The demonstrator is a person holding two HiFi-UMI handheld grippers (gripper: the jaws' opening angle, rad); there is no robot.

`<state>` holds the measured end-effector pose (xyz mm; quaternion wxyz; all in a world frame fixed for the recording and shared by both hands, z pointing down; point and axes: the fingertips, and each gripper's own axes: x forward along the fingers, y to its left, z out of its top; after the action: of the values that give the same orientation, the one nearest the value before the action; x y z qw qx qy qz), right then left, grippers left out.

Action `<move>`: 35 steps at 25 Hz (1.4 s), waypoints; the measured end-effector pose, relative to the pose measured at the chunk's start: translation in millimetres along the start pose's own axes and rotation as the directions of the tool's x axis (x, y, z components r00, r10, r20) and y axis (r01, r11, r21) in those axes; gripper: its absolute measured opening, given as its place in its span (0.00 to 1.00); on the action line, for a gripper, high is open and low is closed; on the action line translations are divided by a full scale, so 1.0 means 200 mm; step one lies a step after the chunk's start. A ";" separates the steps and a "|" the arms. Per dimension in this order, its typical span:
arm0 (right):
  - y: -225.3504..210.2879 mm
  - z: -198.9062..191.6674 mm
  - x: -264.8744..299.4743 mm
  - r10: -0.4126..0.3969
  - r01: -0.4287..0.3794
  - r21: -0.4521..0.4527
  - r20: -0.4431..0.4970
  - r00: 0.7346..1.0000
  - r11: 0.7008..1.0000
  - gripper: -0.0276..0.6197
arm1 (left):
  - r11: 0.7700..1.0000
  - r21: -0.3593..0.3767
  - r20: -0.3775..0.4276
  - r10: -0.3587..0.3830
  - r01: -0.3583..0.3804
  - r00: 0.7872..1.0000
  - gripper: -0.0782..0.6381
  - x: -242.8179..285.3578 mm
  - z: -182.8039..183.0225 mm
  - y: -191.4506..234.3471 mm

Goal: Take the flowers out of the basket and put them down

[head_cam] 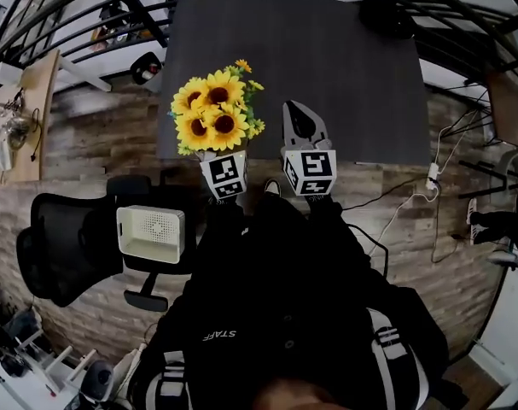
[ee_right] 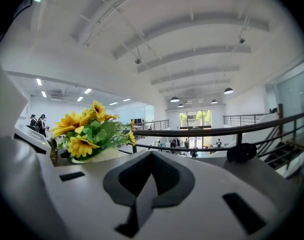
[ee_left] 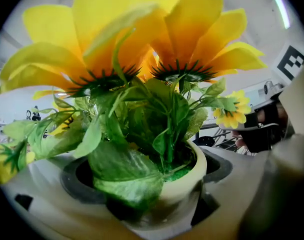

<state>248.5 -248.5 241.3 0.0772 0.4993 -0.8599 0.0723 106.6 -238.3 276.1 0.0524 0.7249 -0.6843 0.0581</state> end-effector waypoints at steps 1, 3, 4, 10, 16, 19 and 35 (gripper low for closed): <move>-0.04 0.00 0.01 -0.005 0.005 0.000 -0.001 1.000 1.000 0.06 | 1.000 0.000 -0.005 -0.007 0.007 1.000 0.84 0.03 -0.01 -0.03; -0.07 -0.02 0.03 -0.016 0.016 0.002 -0.004 1.000 1.000 0.06 | 1.000 0.000 -0.011 -0.022 0.022 1.000 0.84 0.07 -0.03 -0.06; -0.08 -0.02 0.04 -0.023 0.023 0.003 -0.006 1.000 1.000 0.06 | 0.999 0.000 -0.011 -0.032 0.032 0.999 0.84 0.09 -0.04 -0.08; -0.26 -0.09 0.08 -0.058 0.059 0.036 -0.040 0.998 0.998 0.06 | 0.997 -0.005 -0.063 -0.073 0.073 0.995 0.84 0.24 -0.14 -0.22; -0.43 -0.23 0.20 -0.097 0.100 0.044 -0.075 0.992 0.994 0.06 | 0.994 -0.006 -0.108 -0.106 0.106 0.989 0.84 0.44 -0.29 -0.31; -0.42 -0.35 0.26 -0.125 0.129 0.036 -0.110 0.986 0.991 0.06 | 0.991 -0.003 -0.133 -0.135 0.136 0.982 0.84 0.48 -0.41 -0.29; -0.47 -0.97 0.56 -0.147 0.159 0.027 -0.264 0.953 0.987 0.06 | 0.988 -0.039 -0.251 -0.152 0.147 0.956 0.84 0.83 -1.10 -0.22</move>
<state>287.4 -351.2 458.8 0.1832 0.5522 -0.7990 0.1518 156.5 -365.8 519.7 0.1505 0.7608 -0.6158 0.1392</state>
